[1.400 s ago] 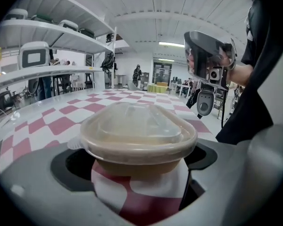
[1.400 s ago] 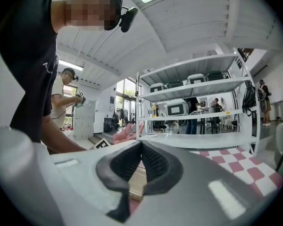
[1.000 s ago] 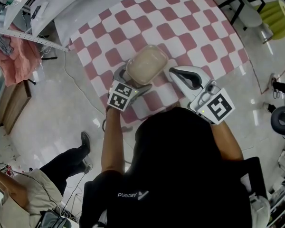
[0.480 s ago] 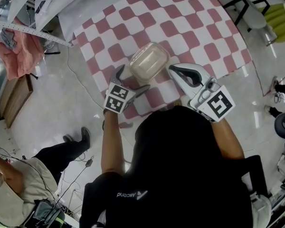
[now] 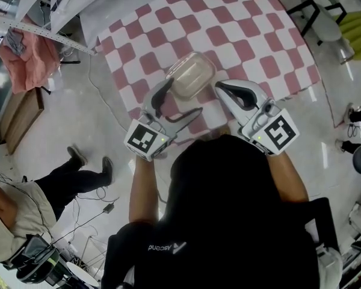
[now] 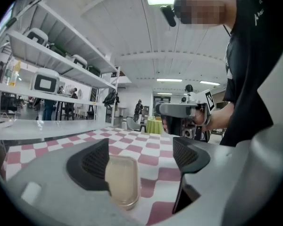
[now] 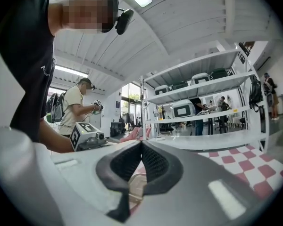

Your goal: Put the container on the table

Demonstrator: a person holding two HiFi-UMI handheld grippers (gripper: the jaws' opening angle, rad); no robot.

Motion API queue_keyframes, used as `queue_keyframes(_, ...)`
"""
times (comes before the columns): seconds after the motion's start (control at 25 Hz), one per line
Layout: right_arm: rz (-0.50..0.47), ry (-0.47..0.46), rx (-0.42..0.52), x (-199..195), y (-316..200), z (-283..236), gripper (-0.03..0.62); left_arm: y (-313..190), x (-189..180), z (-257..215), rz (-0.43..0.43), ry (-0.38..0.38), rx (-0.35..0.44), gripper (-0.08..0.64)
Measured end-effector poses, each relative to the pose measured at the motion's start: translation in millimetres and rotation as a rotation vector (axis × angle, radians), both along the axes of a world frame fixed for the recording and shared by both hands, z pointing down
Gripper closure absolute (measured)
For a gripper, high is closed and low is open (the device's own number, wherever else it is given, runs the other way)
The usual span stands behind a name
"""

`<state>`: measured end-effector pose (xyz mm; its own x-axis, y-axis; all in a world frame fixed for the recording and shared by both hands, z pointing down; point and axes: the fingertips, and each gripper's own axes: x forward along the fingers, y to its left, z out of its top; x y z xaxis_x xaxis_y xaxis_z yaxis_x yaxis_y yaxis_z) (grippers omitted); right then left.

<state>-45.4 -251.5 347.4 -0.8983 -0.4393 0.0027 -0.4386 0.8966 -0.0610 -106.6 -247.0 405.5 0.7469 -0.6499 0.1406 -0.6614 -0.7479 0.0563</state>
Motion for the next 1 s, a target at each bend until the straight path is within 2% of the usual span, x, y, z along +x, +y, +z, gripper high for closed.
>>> queue_keyframes(0.08, -0.014, -0.003, 0.017, 2, 3, -2, 0.589, 4, 5, -14, -0.022, 0.015, 0.050, 0.219)
queue_keyframes(0.16, -0.024, -0.007, 0.022, 2, 6, -3, 0.589, 6, 7, -26, -0.062, 0.042, 0.095, 0.385)
queue_keyframes(0.24, -0.030, -0.027, 0.016, 2, 9, -7, 0.589, 9, 8, -37, -0.105, 0.074, 0.126, 0.484)
queue_keyframes(0.32, -0.037, -0.043, 0.021, 3, 13, -10, 0.589, 12, 9, -45, -0.145, 0.093, 0.150, 0.531)
queue_keyframes(0.56, -0.041, -0.067, 0.011, 5, 21, -9, 0.589, 17, 13, -55, -0.221, 0.091, 0.191, 0.549)
queue_keyframes(1.0, -0.045, -0.090, 0.016, 7, 32, -17, 0.589, 20, 25, -55, -0.201, 0.078, 0.185, 0.549)
